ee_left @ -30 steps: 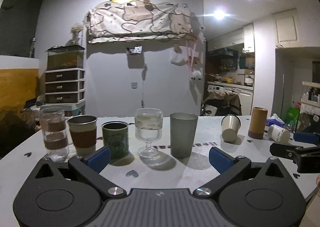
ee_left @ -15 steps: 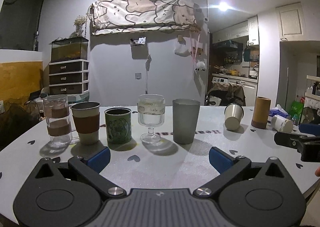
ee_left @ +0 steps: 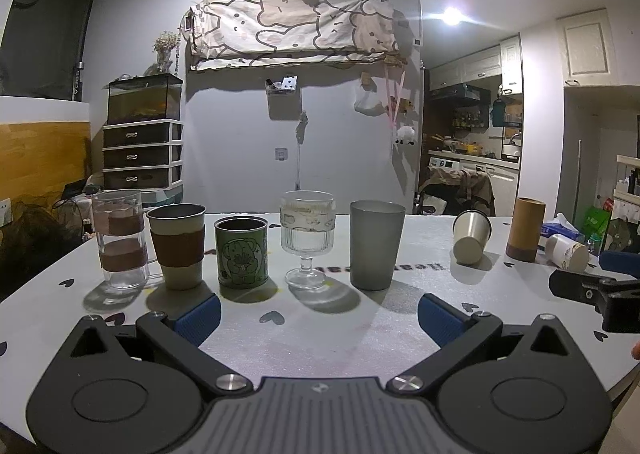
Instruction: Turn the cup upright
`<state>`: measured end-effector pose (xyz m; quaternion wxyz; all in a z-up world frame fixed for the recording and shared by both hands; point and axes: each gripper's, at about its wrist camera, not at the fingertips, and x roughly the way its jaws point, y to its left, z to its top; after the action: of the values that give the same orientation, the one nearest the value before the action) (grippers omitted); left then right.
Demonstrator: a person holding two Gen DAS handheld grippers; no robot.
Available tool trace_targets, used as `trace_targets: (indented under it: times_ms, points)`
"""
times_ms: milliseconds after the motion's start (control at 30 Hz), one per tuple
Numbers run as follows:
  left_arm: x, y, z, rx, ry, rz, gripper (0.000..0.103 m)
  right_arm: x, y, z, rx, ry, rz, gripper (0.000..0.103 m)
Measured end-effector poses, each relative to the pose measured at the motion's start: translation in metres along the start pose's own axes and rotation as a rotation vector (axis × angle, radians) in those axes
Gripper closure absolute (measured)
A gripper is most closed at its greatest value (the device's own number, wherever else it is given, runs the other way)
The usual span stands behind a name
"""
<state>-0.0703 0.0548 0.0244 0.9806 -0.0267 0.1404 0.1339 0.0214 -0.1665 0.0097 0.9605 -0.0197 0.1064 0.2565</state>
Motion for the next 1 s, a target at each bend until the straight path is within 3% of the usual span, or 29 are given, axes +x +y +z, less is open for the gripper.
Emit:
trace_targets:
  times_ms: [1000]
  points:
    - [-0.0021,0.0025,0.0004,-0.001,-0.002,0.008,0.0,-0.0001,0.0028,-0.0008,-0.002,0.001,0.003,0.0]
